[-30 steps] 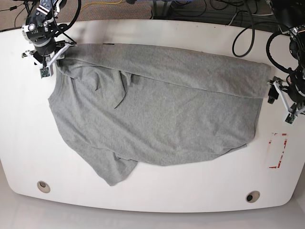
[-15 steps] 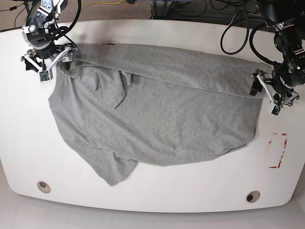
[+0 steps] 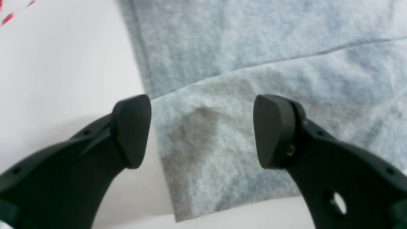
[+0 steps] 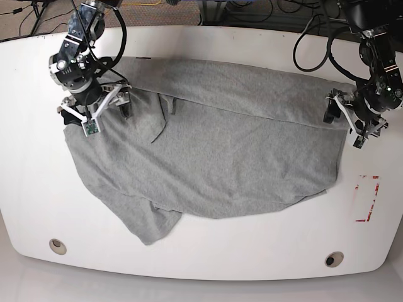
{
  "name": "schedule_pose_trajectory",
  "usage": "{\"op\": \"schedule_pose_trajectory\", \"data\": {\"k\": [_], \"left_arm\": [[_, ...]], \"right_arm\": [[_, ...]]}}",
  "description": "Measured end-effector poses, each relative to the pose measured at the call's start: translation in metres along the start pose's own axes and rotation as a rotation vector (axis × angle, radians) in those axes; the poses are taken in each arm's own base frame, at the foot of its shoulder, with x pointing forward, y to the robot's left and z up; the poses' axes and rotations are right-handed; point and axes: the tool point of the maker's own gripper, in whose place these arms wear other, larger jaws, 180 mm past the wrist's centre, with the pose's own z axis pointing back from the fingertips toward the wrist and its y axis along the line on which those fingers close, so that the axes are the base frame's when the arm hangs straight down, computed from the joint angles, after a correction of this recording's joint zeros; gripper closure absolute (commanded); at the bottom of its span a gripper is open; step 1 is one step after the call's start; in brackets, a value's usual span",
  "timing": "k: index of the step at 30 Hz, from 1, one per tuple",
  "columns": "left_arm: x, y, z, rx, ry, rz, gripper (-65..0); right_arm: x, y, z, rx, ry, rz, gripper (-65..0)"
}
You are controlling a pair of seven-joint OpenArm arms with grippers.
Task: Layout the t-shirt on the table in an organized manner, then fold the t-shirt properly
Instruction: 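Lower the right gripper onto the shirt fabric and pinch it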
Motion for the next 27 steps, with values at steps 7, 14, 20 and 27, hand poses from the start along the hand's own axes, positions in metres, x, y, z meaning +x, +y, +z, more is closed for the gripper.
{"op": "schedule_pose_trajectory", "data": {"k": [7,14,20,27], "left_arm": [[0.0,-0.001,0.0,-0.003,-0.001,0.002,-47.6],[-0.007,-0.003,0.0,-0.006,0.014,0.001,-47.6],[-0.009,0.001,0.002,0.003,0.023,-0.006,-47.6],[-0.013,-0.001,0.002,-0.003,0.031,-0.003,-47.6]], "right_arm": [[0.001,0.007,-0.019,0.044,0.017,-0.016,-56.9],[-0.014,0.011,-0.026,0.063,0.056,-0.036,-41.7],[-0.021,0.014,-0.028,0.074,0.074,-0.047,-34.6],[-0.042,0.022,-0.036,0.109,0.126,-0.079,-34.4]]}}
